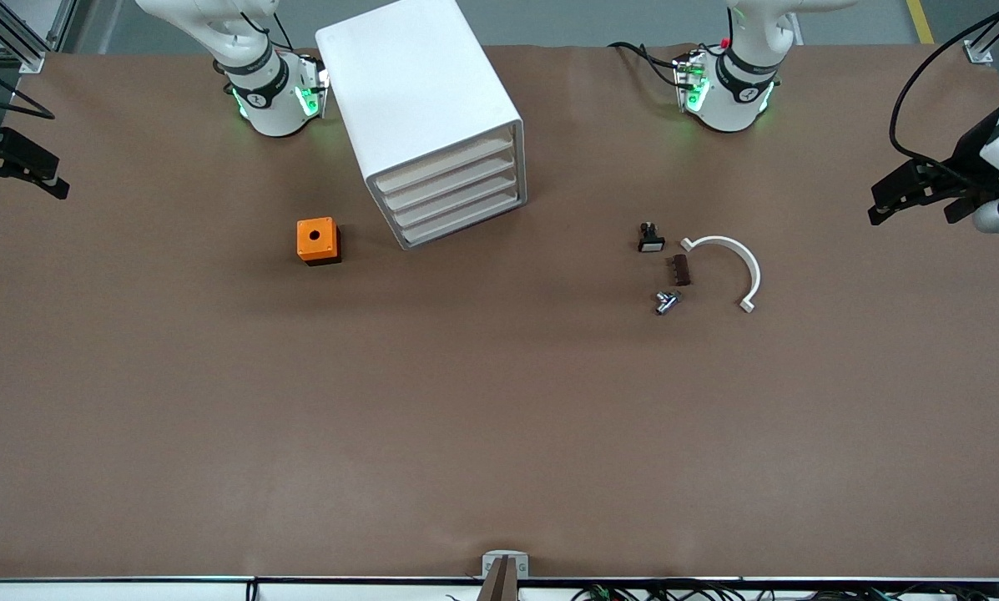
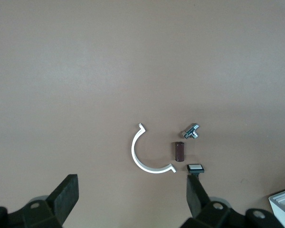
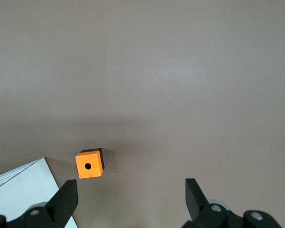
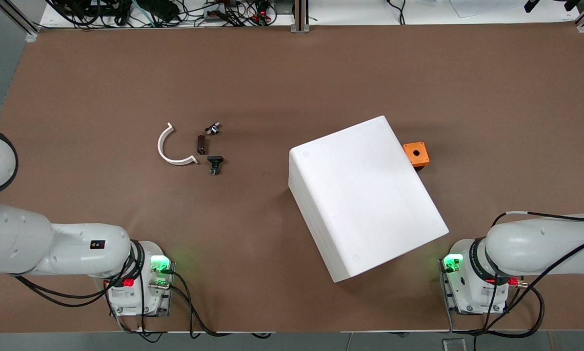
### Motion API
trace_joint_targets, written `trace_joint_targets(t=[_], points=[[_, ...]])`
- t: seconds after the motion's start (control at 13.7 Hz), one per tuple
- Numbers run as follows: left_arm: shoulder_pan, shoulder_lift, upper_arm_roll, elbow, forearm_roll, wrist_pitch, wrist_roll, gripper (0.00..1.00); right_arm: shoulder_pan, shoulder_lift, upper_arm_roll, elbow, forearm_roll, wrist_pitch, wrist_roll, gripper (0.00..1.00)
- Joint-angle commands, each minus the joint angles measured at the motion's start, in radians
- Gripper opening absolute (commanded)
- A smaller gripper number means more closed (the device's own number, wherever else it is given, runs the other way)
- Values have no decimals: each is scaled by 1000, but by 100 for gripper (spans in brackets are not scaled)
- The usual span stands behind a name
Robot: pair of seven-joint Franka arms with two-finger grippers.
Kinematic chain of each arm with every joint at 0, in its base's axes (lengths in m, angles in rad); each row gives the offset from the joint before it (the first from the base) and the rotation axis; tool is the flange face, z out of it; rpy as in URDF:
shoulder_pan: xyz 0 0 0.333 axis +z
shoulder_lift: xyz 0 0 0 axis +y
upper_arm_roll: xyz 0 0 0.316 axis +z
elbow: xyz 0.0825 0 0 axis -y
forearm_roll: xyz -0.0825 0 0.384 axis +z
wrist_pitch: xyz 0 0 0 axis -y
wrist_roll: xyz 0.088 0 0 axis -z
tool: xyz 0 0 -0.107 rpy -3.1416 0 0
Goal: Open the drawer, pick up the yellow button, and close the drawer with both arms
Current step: 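Reach the left gripper toward the front of the white drawer cabinet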
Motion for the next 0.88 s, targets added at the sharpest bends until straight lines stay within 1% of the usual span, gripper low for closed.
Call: trace_joint_targets(t=[0.0,0.22,0.29,0.44,0.8], points=[[-1,5,-4,17,5,-18,20,100,3,-20,2,-16,9,6,18,100],[10,10,0,17,-31,-18,14,100,1,-20,0,-16,24,7,18,100],[12,16,4,16,-33,-18,14,100,-2,-20,-1,-16,38,7,18,100],[12,22,5,14,-32,-18,18,100,-2,-20,-1,-16,38,9,18,100],[-8,136,-1,17,-36,-2,-5,100,-2,-20,-1,-16,35,9,15,100]])
